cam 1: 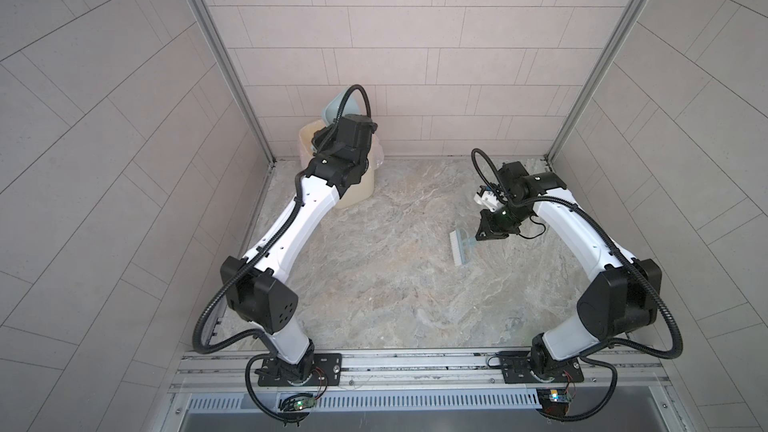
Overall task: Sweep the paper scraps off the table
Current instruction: 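Lower the dustpan and brush onto the table and open both grippers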
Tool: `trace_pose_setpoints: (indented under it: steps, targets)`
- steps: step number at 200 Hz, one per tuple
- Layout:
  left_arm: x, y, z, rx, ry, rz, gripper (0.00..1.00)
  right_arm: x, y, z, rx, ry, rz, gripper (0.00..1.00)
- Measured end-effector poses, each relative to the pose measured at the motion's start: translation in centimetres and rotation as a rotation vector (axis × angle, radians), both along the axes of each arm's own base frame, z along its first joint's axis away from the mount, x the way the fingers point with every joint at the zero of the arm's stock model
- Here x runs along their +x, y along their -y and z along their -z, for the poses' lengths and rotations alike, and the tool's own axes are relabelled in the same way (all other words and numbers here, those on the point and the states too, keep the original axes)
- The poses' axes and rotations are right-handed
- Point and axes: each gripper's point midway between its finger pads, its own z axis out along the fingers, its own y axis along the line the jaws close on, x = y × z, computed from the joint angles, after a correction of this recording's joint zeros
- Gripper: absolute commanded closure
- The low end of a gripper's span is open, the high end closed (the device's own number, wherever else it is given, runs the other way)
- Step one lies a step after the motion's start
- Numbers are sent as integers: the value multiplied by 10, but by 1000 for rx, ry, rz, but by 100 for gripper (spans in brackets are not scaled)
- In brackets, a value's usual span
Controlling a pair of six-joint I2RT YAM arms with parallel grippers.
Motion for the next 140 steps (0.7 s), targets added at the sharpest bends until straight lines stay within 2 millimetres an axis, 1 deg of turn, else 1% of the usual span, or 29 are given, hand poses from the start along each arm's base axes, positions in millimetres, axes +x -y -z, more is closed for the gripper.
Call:
trace_pose_setpoints:
  steps: [19, 29, 41, 59, 101, 113, 128, 140]
  targets:
    - [-17, 25, 6, -131, 14, 68, 100, 8, 2, 3, 17, 16, 43, 100]
    - [-27, 37, 15, -207, 7, 102, 100, 12, 4, 5, 30, 25, 71, 100]
    - [-39, 47, 31, -295, -16, 132, 100, 17, 6, 6, 47, 36, 108, 100]
    - [-56, 59, 65, -400, -79, 157, 100, 27, 9, 7, 76, 60, 161, 100]
    - [-93, 87, 164, -584, -312, 168, 100, 49, 14, 12, 136, 102, 265, 100]
    - [-104, 93, 189, -621, -376, 163, 100, 56, 14, 11, 155, 123, 288, 100]
    - [-117, 100, 212, -666, -441, 155, 100, 66, 13, 7, 182, 153, 313, 100]
    - [-123, 105, 224, -702, -477, 151, 100, 74, 12, 3, 203, 177, 333, 100]
